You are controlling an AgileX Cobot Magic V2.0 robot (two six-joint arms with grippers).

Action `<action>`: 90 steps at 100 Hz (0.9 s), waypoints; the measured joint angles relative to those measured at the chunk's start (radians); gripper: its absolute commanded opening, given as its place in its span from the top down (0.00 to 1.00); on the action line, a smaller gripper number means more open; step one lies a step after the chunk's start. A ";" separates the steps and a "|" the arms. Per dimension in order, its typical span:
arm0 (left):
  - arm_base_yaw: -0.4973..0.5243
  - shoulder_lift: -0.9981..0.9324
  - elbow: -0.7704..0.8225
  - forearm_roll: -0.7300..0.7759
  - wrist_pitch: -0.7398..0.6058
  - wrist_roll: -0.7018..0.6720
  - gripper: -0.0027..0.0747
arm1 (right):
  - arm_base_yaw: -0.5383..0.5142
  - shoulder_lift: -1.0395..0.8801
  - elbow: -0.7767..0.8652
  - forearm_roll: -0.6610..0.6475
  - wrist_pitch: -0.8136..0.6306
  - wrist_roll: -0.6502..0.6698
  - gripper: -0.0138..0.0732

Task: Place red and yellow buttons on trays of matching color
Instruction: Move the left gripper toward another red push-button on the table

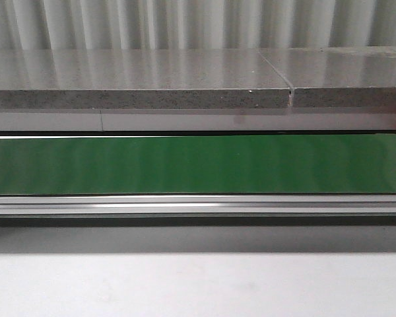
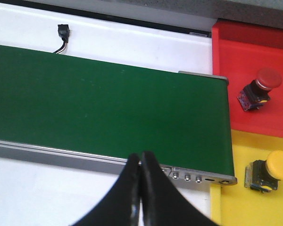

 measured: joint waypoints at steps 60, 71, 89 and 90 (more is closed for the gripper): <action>0.000 0.000 0.000 0.000 0.000 0.000 0.56 | 0.000 -0.002 0.002 0.000 0.001 0.000 0.92; 0.000 0.000 0.000 0.000 0.000 0.000 0.26 | 0.000 -0.002 0.002 0.000 0.001 0.000 0.92; 0.000 0.000 0.000 0.000 0.000 0.000 0.19 | 0.000 -0.002 0.002 0.000 0.001 0.000 0.92; 0.000 0.000 0.000 0.000 0.000 0.000 0.19 | 0.000 -0.002 0.002 0.000 0.001 0.000 0.92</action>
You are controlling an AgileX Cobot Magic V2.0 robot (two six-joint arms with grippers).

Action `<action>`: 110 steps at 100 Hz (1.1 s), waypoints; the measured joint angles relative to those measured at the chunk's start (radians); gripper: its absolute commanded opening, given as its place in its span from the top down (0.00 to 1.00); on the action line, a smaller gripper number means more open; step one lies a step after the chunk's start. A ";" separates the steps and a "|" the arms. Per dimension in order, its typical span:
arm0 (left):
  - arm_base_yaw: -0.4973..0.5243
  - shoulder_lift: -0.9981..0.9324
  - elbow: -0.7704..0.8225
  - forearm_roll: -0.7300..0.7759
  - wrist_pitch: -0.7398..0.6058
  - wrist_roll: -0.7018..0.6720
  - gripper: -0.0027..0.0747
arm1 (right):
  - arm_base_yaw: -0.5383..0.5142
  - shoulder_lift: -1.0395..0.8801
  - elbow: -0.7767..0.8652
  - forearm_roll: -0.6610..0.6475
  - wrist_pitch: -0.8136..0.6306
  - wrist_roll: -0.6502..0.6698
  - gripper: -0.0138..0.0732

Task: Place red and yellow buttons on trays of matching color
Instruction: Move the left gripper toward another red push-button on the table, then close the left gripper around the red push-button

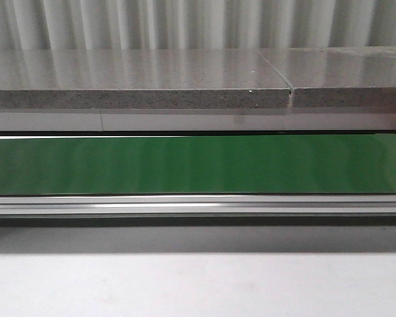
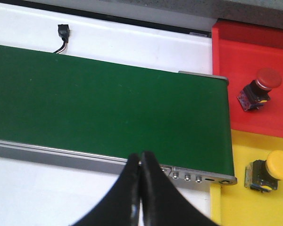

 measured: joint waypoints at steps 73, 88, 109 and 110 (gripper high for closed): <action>0.237 0.443 -0.197 0.178 0.005 -0.372 0.19 | 0.000 0.000 0.000 0.000 0.000 0.000 0.92; 0.316 0.632 -0.227 0.145 0.002 -0.372 0.19 | 0.000 0.000 0.000 0.000 0.000 0.000 0.92; 0.359 0.842 -0.277 0.126 -0.020 -0.370 0.19 | 0.000 0.000 0.000 0.000 0.000 0.000 0.92; 0.362 0.848 -0.278 0.126 -0.022 -0.370 0.19 | 0.000 0.000 0.000 0.000 0.000 0.000 0.92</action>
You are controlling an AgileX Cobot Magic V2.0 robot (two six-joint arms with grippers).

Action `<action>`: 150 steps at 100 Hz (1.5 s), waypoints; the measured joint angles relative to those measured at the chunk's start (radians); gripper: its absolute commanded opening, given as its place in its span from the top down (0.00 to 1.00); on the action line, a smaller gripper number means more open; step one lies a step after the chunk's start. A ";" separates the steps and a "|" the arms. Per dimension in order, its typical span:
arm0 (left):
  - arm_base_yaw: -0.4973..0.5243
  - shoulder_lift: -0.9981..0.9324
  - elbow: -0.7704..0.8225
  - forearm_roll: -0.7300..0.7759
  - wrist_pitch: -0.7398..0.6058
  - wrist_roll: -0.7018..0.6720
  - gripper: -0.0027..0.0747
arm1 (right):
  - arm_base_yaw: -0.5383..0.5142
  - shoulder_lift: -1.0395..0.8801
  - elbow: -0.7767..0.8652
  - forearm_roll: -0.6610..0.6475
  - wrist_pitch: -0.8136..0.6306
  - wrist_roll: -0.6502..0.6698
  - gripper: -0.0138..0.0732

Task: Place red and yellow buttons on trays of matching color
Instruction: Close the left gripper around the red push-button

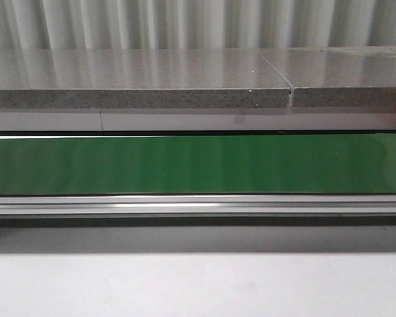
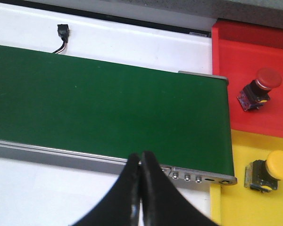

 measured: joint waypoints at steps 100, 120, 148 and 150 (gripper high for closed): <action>0.020 0.344 -0.136 -0.004 -0.048 0.008 0.19 | 0.000 0.000 0.000 0.000 0.000 0.000 0.92; 0.020 0.378 -0.137 -0.004 -0.056 0.008 0.20 | 0.000 0.000 0.000 0.000 0.000 0.000 0.92; 0.020 0.378 -0.137 -0.004 -0.056 0.015 0.62 | 0.000 0.000 0.000 0.000 0.000 0.000 0.92; 0.020 0.378 -0.137 -0.004 -0.054 0.017 0.66 | 0.000 0.000 0.000 0.000 0.000 0.000 0.92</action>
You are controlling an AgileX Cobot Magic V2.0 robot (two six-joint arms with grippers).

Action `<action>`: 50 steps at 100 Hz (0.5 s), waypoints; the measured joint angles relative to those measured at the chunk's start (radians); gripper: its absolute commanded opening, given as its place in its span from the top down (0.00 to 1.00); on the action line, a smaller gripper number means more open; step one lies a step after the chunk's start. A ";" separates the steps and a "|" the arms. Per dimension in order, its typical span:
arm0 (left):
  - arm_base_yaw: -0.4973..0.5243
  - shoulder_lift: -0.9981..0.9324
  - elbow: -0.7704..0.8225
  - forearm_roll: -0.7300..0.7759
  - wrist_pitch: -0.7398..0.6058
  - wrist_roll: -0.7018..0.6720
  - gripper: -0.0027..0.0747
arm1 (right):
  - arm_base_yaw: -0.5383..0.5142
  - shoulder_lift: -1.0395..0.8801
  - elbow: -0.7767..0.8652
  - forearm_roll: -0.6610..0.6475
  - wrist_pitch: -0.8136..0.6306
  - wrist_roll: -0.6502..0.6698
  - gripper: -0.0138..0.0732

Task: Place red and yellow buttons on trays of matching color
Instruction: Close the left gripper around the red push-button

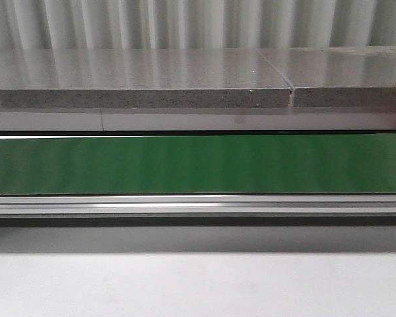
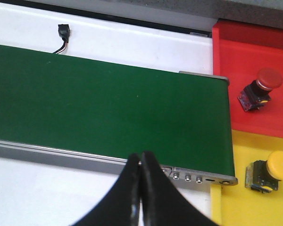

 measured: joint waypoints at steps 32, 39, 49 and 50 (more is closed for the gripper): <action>0.000 -0.057 0.000 -0.002 0.030 0.023 0.99 | 0.000 0.000 0.000 0.000 0.000 0.000 0.92; 0.000 -0.105 0.000 -0.004 0.032 0.025 0.99 | 0.000 0.000 0.000 0.000 0.000 0.000 0.92; 0.000 -0.191 0.000 -0.006 0.037 0.033 0.99 | 0.000 0.000 0.000 0.000 0.000 0.000 0.92; 0.000 -0.197 0.000 -0.006 0.037 0.037 0.99 | 0.000 0.000 0.000 0.000 0.000 0.000 0.92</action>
